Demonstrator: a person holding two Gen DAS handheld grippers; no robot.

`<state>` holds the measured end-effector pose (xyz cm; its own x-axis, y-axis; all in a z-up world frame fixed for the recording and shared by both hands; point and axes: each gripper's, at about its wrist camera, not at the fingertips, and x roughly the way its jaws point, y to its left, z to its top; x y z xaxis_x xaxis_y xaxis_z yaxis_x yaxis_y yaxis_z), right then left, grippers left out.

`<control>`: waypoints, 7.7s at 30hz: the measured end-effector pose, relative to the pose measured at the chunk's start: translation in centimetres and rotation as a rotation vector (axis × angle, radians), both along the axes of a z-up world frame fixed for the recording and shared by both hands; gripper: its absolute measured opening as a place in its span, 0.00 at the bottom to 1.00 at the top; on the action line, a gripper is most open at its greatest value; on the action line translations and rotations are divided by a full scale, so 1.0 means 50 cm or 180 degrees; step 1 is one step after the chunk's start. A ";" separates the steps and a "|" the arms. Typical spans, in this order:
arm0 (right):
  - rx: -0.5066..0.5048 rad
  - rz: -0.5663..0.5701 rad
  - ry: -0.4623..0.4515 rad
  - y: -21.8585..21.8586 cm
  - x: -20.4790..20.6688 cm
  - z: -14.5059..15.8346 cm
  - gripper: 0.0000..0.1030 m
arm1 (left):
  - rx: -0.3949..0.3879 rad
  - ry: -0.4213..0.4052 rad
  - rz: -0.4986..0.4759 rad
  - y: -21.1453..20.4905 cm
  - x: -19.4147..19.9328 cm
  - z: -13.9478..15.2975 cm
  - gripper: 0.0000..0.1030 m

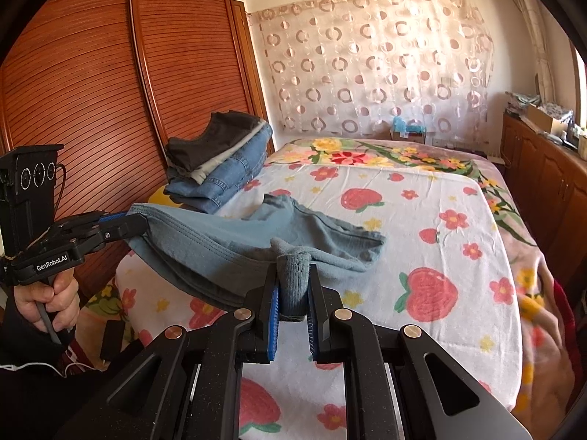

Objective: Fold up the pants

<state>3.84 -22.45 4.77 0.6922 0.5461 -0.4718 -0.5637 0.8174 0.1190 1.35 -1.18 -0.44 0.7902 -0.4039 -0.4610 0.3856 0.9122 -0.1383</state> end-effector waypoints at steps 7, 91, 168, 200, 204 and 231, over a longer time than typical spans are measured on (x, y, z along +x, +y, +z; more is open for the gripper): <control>-0.0017 0.0006 -0.0023 0.005 0.019 -0.014 0.12 | 0.0016 0.0072 0.0027 0.003 0.031 -0.017 0.13; -0.0428 -0.0097 0.0477 0.036 0.196 -0.132 0.09 | 0.0215 0.0776 0.0131 0.044 0.173 -0.181 0.13; -0.0408 -0.0235 0.0320 0.077 0.293 -0.130 0.08 | 0.0388 0.0674 0.0391 0.047 0.241 -0.163 0.41; -0.0446 -0.0164 0.0494 0.001 0.132 -0.123 0.24 | 0.0412 0.0791 0.0310 0.024 0.209 -0.189 0.41; -0.0376 -0.0117 0.0592 -0.012 0.107 -0.134 0.24 | 0.0429 0.0865 0.0347 0.028 0.210 -0.207 0.41; -0.0461 -0.0201 0.0464 0.014 0.113 -0.122 0.28 | 0.0375 0.0913 0.0401 0.038 0.212 -0.225 0.54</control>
